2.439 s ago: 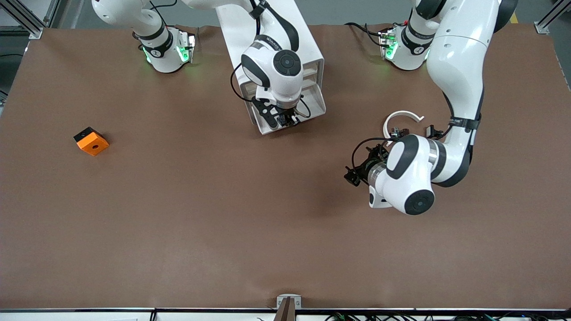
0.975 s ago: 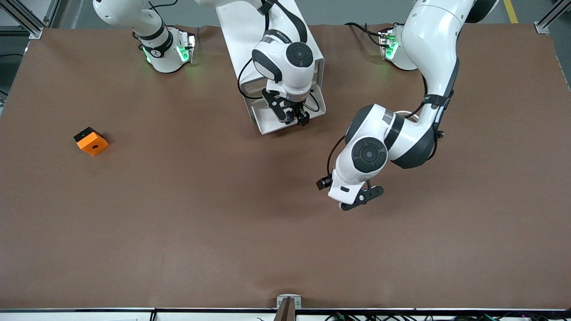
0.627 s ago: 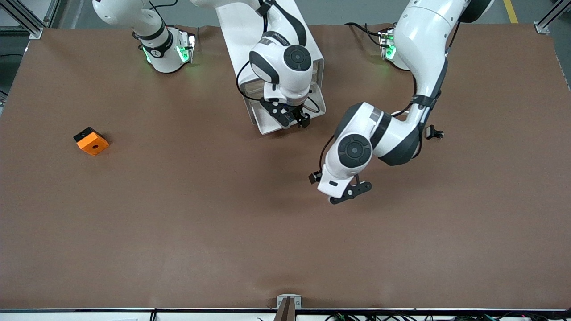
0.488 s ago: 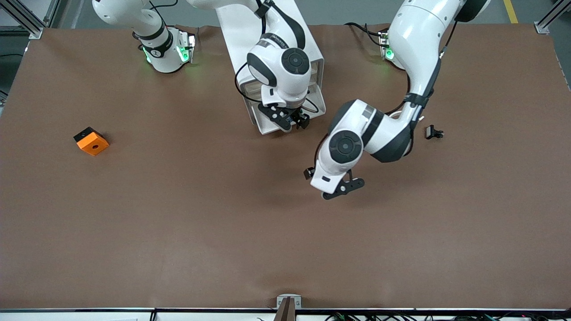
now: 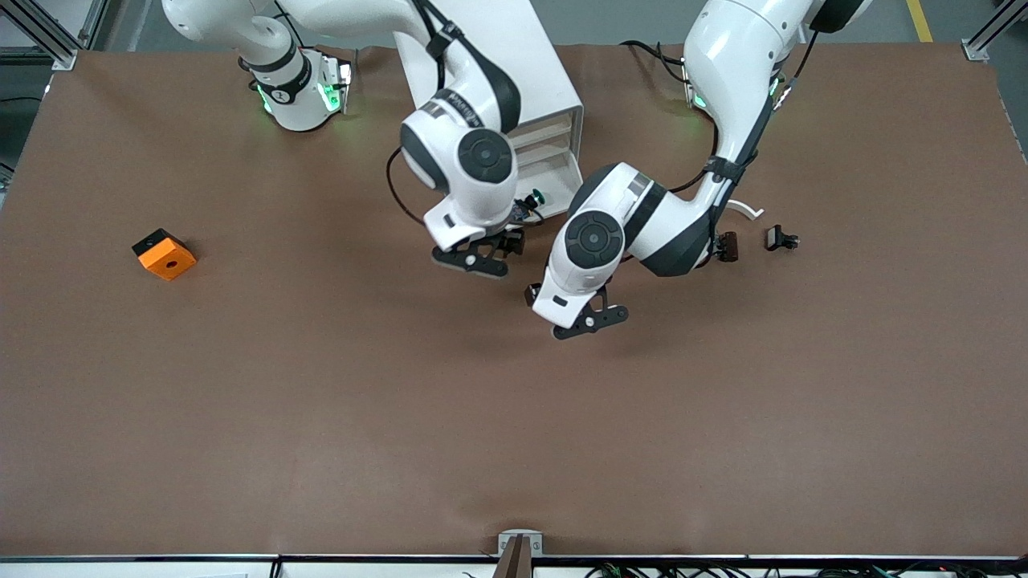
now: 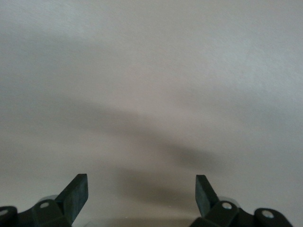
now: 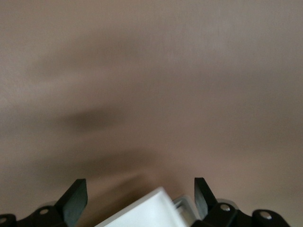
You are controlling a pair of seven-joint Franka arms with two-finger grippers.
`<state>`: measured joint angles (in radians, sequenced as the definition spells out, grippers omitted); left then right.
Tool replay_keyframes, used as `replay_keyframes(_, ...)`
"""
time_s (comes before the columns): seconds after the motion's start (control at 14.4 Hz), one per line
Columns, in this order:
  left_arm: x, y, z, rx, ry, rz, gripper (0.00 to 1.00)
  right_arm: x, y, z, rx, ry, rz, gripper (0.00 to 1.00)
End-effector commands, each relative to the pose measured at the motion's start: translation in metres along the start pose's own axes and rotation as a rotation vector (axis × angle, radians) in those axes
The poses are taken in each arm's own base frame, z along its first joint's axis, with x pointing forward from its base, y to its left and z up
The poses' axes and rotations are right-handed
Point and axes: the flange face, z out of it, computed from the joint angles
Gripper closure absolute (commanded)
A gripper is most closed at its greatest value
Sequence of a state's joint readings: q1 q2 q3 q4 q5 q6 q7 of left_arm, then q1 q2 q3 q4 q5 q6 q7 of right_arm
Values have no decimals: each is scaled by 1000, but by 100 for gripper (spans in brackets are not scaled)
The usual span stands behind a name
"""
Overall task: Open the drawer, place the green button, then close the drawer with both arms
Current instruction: 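Push the drawer shut with the left gripper while the right gripper retracts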
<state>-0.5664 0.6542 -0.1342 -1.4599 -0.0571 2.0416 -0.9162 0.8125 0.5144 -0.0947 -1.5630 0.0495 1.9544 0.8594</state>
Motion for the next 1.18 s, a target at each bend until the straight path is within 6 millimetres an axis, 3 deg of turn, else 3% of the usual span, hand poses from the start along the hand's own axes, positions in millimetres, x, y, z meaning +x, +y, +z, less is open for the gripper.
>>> replay_keyframes(0.0,-24,-5,12,-3,44,85,0,38,42,-29,24,14,-97,0)
replay_keyframes(0.28,-64,-6,35,31,49,195,0,101,117,-40,42,15,-123,0)
replay_keyframes(0.49,-96,-3,56,48,2,210,0,140,184,-65,74,42,-35,0)
replay_keyframes(0.84,-129,-1,76,70,-46,249,0,176,311,-116,70,-14,-119,0)
replay_keyframes(1.11,-152,4,89,78,-86,227,0,194,422,-137,80,-79,-138,0)
